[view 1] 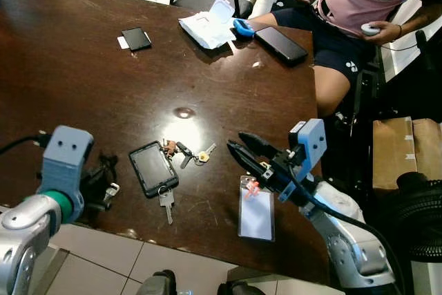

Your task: Hang keys on a hook

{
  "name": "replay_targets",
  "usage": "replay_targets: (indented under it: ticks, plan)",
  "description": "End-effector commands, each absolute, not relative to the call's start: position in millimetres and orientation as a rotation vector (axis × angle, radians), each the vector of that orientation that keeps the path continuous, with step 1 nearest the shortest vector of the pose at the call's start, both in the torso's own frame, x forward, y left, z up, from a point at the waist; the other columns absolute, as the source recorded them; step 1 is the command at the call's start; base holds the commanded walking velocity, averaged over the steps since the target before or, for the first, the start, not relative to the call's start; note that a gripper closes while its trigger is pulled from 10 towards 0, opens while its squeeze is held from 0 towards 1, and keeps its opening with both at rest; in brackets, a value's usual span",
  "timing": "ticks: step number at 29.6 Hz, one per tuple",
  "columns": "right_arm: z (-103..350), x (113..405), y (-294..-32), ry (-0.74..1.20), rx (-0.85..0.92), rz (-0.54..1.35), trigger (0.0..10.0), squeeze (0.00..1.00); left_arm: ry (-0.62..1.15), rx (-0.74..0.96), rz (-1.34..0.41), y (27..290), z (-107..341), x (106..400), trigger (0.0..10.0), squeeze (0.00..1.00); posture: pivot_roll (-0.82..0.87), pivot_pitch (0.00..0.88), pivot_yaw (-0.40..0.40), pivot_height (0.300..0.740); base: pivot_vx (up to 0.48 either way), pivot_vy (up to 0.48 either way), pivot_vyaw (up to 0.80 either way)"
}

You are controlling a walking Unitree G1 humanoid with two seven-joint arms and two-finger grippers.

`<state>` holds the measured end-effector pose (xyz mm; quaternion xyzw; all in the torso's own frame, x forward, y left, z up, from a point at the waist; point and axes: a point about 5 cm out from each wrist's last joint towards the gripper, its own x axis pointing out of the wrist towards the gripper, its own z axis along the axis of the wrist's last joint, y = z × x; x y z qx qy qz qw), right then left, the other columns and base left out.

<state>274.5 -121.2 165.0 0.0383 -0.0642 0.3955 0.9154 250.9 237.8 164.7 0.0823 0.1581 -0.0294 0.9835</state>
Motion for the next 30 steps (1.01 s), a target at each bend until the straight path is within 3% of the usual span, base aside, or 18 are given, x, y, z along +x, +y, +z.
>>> replay_targets:
  ticks: [1, 2, 3, 6, 7, 21, 22, 23, 30]
  plan:
    - [163, 274, -121, -0.126, 0.073, 0.817, 10.0, 0.0, 0.22, 0.17, -0.076, 235, 180, 250, 0.0, 0.0, 0.11, 0.078, 0.025, 0.74, 0.0, 0.0, 0.0]
    - [163, 274, -121, -0.126, 0.073, 0.817, 10.0, 0.0, 0.22, 0.17, -0.076, 235, 180, 250, 0.0, 0.0, 0.11, 0.078, 0.025, 0.74, 0.0, 0.0, 0.0]
    - [163, 274, -121, -0.128, 0.073, 0.819, 10.0, 0.0, 0.214, 0.201, -0.102, 232, 182, 249, 10.0, 0.0, 0.11, 0.077, 0.026, 0.74, 0.0, 0.0, 0.0]
    - [163, 274, -121, -0.129, 0.073, 0.821, 10.0, 0.0, 0.259, 0.252, -0.143, 227, 177, 245, 10.0, 0.0, 0.11, 0.078, 0.028, 0.74, 0.0, 0.0, 0.0]
    - [163, 274, -121, -0.129, 0.074, 0.821, 10.0, 0.0, 0.29, 0.261, -0.175, 224, 172, 242, 10.0, 1.0, 0.11, 0.081, 0.029, 0.74, 0.0, 0.0, 0.0]
    - [162, 272, -121, -0.125, 0.078, 0.819, 10.0, 0.0, 0.314, 0.266, -0.22, 215, 163, 238, 10.0, 1.0, 0.11, 0.088, 0.032, 0.74, 0.0, 0.0, 0.0]
    - [162, 272, -121, -0.124, 0.078, 0.819, 10.0, 0.0, 0.287, 0.275, -0.194, 216, 166, 242, 10.0, 0.58, 0.11, 0.088, 0.032, 0.74, 0.0, 0.0, 0.0]
    - [162, 272, -120, -0.124, 0.078, 0.82, 10.0, 0.0, 0.256, 0.294, -0.174, 214, 170, 247, 10.0, 0.0, 0.11, 0.092, 0.032, 0.74, 0.0, 0.0, 0.0]
    - [162, 272, -119, -0.124, 0.081, 0.822, 10.0, 0.0, 0.187, 0.396, -0.17, 200, 175, 265, 10.0, 0.0, 0.1, 0.104, 0.031, 0.74, 0.0, 0.0, 0.0]
